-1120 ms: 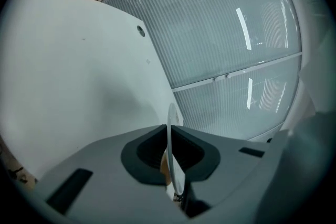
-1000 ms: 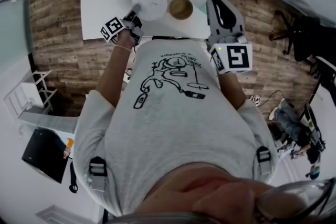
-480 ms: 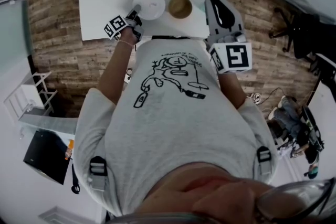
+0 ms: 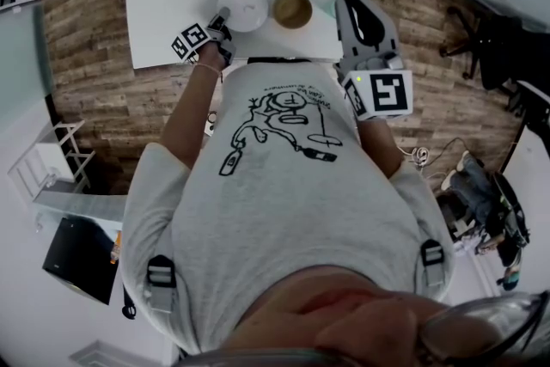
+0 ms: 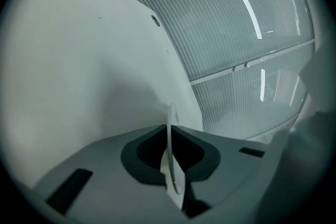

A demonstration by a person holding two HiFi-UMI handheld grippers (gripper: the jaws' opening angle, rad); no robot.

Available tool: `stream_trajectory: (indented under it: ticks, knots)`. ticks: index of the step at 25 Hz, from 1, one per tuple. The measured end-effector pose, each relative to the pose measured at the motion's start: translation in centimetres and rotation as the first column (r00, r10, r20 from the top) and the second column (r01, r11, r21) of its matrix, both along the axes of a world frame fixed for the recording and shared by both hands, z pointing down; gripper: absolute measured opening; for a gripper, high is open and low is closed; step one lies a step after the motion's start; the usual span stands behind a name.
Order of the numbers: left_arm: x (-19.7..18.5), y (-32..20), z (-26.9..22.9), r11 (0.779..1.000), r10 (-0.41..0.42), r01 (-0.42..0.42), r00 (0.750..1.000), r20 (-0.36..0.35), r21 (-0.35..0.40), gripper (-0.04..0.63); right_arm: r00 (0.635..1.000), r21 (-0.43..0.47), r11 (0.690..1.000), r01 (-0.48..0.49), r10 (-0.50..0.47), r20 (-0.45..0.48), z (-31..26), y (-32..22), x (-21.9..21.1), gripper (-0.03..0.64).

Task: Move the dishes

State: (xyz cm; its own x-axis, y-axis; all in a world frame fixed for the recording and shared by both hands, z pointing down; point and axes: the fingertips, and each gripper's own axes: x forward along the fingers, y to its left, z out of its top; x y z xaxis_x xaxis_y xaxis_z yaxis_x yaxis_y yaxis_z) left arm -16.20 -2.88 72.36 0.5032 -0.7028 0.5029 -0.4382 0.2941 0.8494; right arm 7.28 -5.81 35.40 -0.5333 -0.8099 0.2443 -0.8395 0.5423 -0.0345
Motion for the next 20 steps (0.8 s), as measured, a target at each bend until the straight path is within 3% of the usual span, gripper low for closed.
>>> stream_trajectory:
  ticks: [11, 20]
  knots:
    - [0.1, 0.0, 1.0, 0.999, 0.034, -0.03, 0.992, 0.123, -0.036, 0.02, 1.0, 0.014, 1.0, -0.005, 0.005, -0.018, -0.2, 0.0, 0.4, 0.054]
    - [-0.2, -0.4, 1.4, 0.991, 0.128, -0.108, 0.942, 0.312, -0.08, 0.065, 1.0, 0.013, 1.0, 0.0, 0.001, -0.018, 0.1, -0.1, 0.3, 0.054]
